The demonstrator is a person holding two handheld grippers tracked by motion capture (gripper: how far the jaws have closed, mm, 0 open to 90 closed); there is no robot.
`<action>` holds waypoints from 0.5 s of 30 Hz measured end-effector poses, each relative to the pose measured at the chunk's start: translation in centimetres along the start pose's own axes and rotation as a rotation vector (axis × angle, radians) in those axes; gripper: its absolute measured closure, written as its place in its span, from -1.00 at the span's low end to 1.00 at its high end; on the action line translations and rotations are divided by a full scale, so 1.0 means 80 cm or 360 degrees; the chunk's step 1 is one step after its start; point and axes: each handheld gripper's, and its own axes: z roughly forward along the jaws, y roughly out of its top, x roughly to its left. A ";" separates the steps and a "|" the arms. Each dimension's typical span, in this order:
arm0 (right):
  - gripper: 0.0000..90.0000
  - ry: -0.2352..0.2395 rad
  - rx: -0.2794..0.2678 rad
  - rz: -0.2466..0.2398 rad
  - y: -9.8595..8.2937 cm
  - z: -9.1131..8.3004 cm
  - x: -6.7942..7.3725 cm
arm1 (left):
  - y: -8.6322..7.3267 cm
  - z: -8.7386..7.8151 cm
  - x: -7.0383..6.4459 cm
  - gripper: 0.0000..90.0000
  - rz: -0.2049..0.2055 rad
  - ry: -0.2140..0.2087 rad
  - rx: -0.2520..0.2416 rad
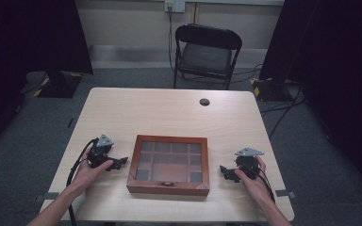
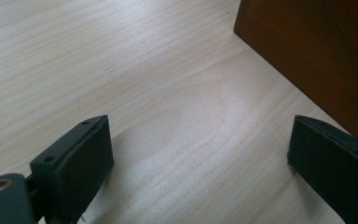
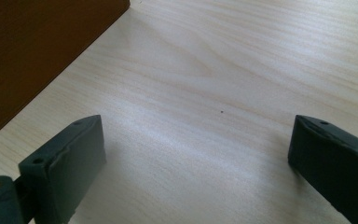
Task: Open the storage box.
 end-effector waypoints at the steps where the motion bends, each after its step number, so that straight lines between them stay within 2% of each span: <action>1: -0.94 0.0000 0.0000 0.0000 0.000 0.000 0.000 | 0.000 0.000 0.000 -0.82 0.0000 0.0000 0.0000; 3: -0.94 -0.0002 0.0000 -0.0001 0.000 0.000 0.000 | 0.001 -0.001 0.001 -0.79 0.0029 -0.0007 0.0003; 7: -0.94 0.0000 0.0000 0.0000 0.000 0.000 0.000 | 0.002 -0.005 -0.001 -0.58 0.0017 -0.0009 0.0012; 10: -0.94 -0.0001 0.0000 0.0000 0.000 0.000 0.000 | 0.004 -0.009 0.001 -0.57 0.0001 -0.0030 0.0017; 11: -0.94 -0.0001 0.0000 -0.0001 0.000 0.000 0.000 | 0.006 -0.015 0.001 -0.57 0.0000 -0.0043 -0.0018; 12: -0.94 -0.0001 0.0000 -0.0001 0.000 0.000 0.000 | 0.006 -0.015 0.001 -0.57 0.0000 -0.0043 -0.0018; 14: -0.94 0.0000 0.0000 0.0000 0.000 0.000 0.000 | 0.010 -0.022 0.001 -0.56 -0.0055 -0.0079 -0.0057; 15: -0.94 0.0000 0.0000 0.0000 0.000 0.000 0.000 | 0.012 -0.025 0.002 -0.55 -0.0074 -0.0125 -0.0057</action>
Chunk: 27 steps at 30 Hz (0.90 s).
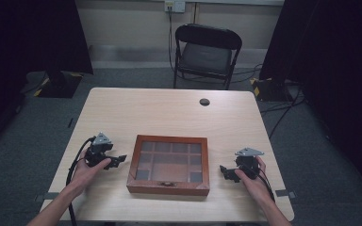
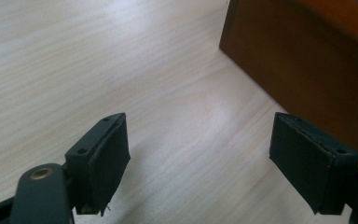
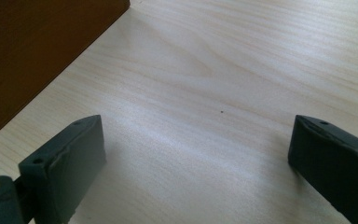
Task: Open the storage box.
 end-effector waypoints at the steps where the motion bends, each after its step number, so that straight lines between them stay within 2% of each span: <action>1: -0.94 0.0000 0.0000 0.0000 0.000 0.000 0.000 | 0.003 -0.003 -0.001 -0.55 -0.0014 -0.0026 -0.0001; 2: -0.94 0.0000 0.0000 0.0000 0.000 0.000 0.000 | 0.005 -0.006 -0.002 -0.55 -0.0004 -0.0048 -0.0003; 4: -0.94 -0.0001 0.0000 -0.0001 0.000 0.000 0.000 | 0.010 -0.012 -0.008 -0.53 0.0015 -0.0046 -0.0040; 7: -0.94 0.0000 0.0000 0.0000 0.000 0.000 0.000 | 0.014 -0.016 -0.014 -0.49 0.0022 -0.0078 -0.0050; 9: -0.94 0.0000 0.0000 0.0000 0.000 0.000 0.000 | 0.017 -0.019 -0.018 -0.46 0.0037 -0.0076 -0.0050; 17: -0.94 0.0000 0.0000 0.0000 0.000 0.000 0.000 | 0.029 -0.036 -0.036 -0.38 0.0018 -0.0148 -0.0109; 21: -0.94 0.0000 0.0000 0.0000 0.000 0.000 0.000 | 0.033 -0.039 -0.049 -0.34 0.0030 -0.0219 -0.0122; 27: -0.94 -0.0001 0.0000 -0.0001 0.000 0.000 0.000 | 0.040 -0.039 -0.068 -0.30 0.0084 -0.0332 -0.0119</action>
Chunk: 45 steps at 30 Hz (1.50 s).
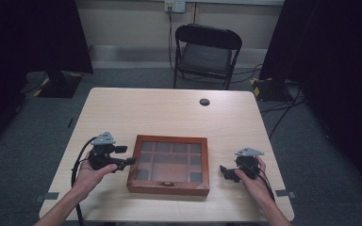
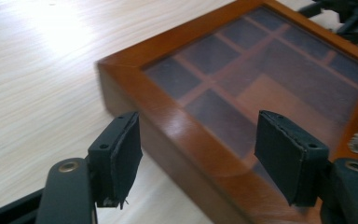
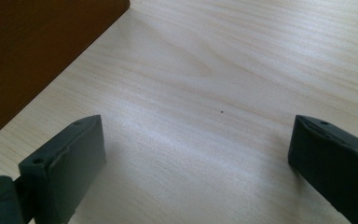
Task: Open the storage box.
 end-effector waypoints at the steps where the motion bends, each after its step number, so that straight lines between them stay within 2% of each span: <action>1: -0.94 0.0001 0.0000 0.0000 0.000 0.000 0.000 | 0.001 0.001 -0.003 -0.30 0.0003 -0.0013 0.0000; 5: -0.94 0.0001 0.0000 0.0000 0.000 0.000 0.000 | 0.006 0.002 -0.015 -0.25 0.0027 -0.0037 0.0001; 6: -0.94 0.0001 0.0000 0.0000 0.000 0.000 0.000 | 0.008 0.003 -0.021 -0.25 0.0030 -0.0071 -0.0006; 7: -0.94 0.0001 0.0000 0.0000 0.000 0.000 0.000 | 0.008 0.003 -0.021 -0.22 0.0030 -0.0071 -0.0006; 11: -0.94 0.0002 0.0000 0.0000 0.000 0.000 0.000 | 0.013 0.010 -0.038 -0.21 0.0085 -0.0152 0.0003; 14: -0.94 0.0001 0.0000 0.0000 0.000 0.000 0.000 | 0.015 0.016 -0.051 -0.15 0.0101 -0.0243 0.0024; 18: -0.94 0.0001 -0.0001 0.0000 0.000 0.000 0.000 | 0.018 0.022 -0.065 -0.04 0.0148 -0.0316 0.0032; 25: -0.94 0.0001 0.0000 0.0001 0.000 0.000 0.000 | 0.020 0.039 -0.085 -0.03 0.0193 -0.0424 0.0103; 26: -0.94 0.0001 0.0000 0.0001 0.000 0.000 0.000 | 0.020 0.042 -0.088 0.01 0.0203 -0.0466 0.0117; 27: -0.94 0.0001 0.0000 0.0000 0.000 0.000 0.000 | 0.021 0.043 -0.092 0.07 0.0227 -0.0472 0.0137; 28: -0.94 0.0001 0.0000 0.0001 0.000 0.000 0.000 | 0.021 0.045 -0.095 0.07 0.0236 -0.0474 0.0125; 30: -0.94 0.0001 0.0000 0.0001 0.000 0.000 0.000 | 0.023 0.048 -0.100 0.08 0.0244 -0.0519 0.0119; 31: -0.94 0.0001 0.0000 0.0001 0.000 0.000 0.000 | 0.024 0.050 -0.102 0.08 0.0255 -0.0535 0.0136; 33: -0.94 0.0001 -0.0001 0.0000 0.000 0.000 0.000 | 0.023 0.056 -0.106 0.08 0.0266 -0.0536 0.0165; 35: -0.94 0.0002 0.0000 0.0000 0.000 0.000 0.000 | 0.022 0.062 -0.108 0.11 0.0245 -0.0558 0.0179; 37: -0.94 0.0002 0.0000 0.0000 0.000 0.000 0.000 | 0.021 0.066 -0.113 0.19 0.0298 -0.0546 0.0194; 40: -0.94 0.0001 0.0000 0.0000 0.000 0.000 0.000 | 0.020 0.068 -0.114 0.27 0.0315 -0.0564 0.0183; 42: -0.94 0.0002 0.0000 0.0001 0.000 0.000 0.000 | 0.019 0.070 -0.114 0.37 0.0323 -0.0537 0.0178; 45: -0.94 0.0001 0.0000 0.0000 0.000 0.000 0.000 | 0.018 0.072 -0.115 0.54 0.0338 -0.0549 0.0196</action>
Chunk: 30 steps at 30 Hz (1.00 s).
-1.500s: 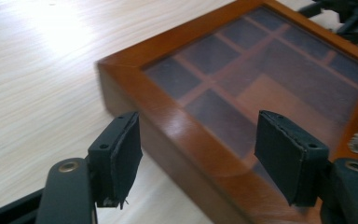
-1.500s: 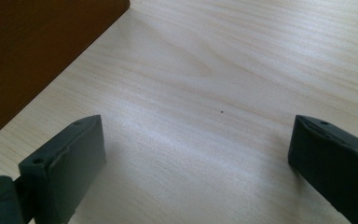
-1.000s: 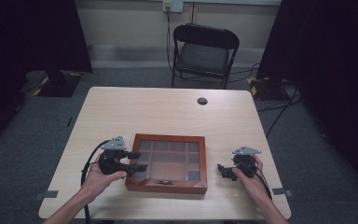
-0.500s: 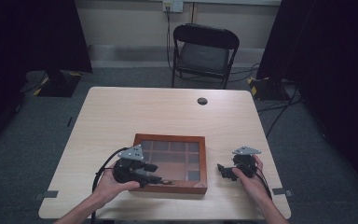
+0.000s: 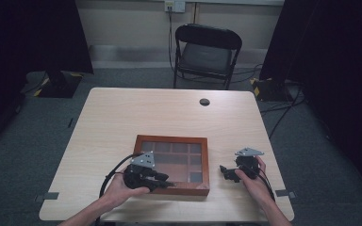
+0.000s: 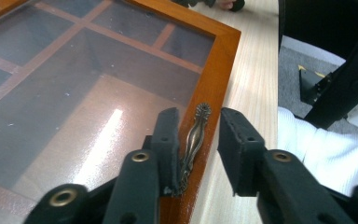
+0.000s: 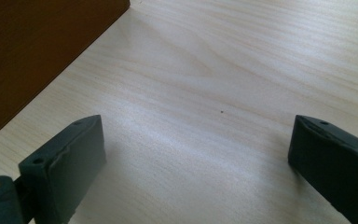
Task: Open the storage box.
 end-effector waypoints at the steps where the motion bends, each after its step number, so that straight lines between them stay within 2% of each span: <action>1: -0.94 0.0000 0.0000 0.0000 0.000 0.000 0.000 | 0.000 0.001 0.000 0.59 0.0006 -0.0009 0.0001; 5: -0.94 0.0000 0.0000 0.0000 0.000 0.000 0.000 | 0.000 0.005 0.000 0.68 0.0033 0.0020 0.0030; 9: -0.94 0.0000 0.0000 0.0000 0.000 0.000 0.000 | -0.001 0.006 0.000 0.75 0.0015 0.0021 0.0003; 12: -0.94 0.0001 0.0001 0.0001 0.000 0.000 0.000 | -0.001 0.006 -0.002 0.75 0.0030 0.0043 0.0009; 14: -0.94 0.0001 0.0001 -0.0001 0.000 0.000 0.000 | -0.001 0.008 -0.005 0.76 0.0092 0.0067 0.0005; 19: -0.94 0.0002 0.0001 0.0002 0.000 0.000 0.000 | 0.002 0.008 -0.006 0.77 0.0117 0.0071 0.0042; 21: -0.94 0.0002 0.0001 0.0002 0.000 0.000 0.000 | 0.002 0.008 -0.002 0.78 0.0087 0.0041 0.0028; 24: -0.94 0.0002 0.0001 0.0002 0.000 0.000 0.000 | 0.003 0.008 -0.002 0.78 0.0083 0.0036 0.0037; 26: -0.95 0.0002 -0.0002 -0.0003 0.000 0.001 0.000 | 0.003 0.008 0.001 0.78 0.0049 0.0011 0.0033; 28: -0.95 0.0004 -0.0003 -0.0004 0.001 0.001 0.000 | 0.003 0.008 0.002 0.79 0.0054 0.0001 0.0033; 30: -0.95 0.0004 -0.0003 -0.0004 0.001 0.001 0.000 | 0.005 0.006 0.003 0.79 0.0027 -0.0005 0.0068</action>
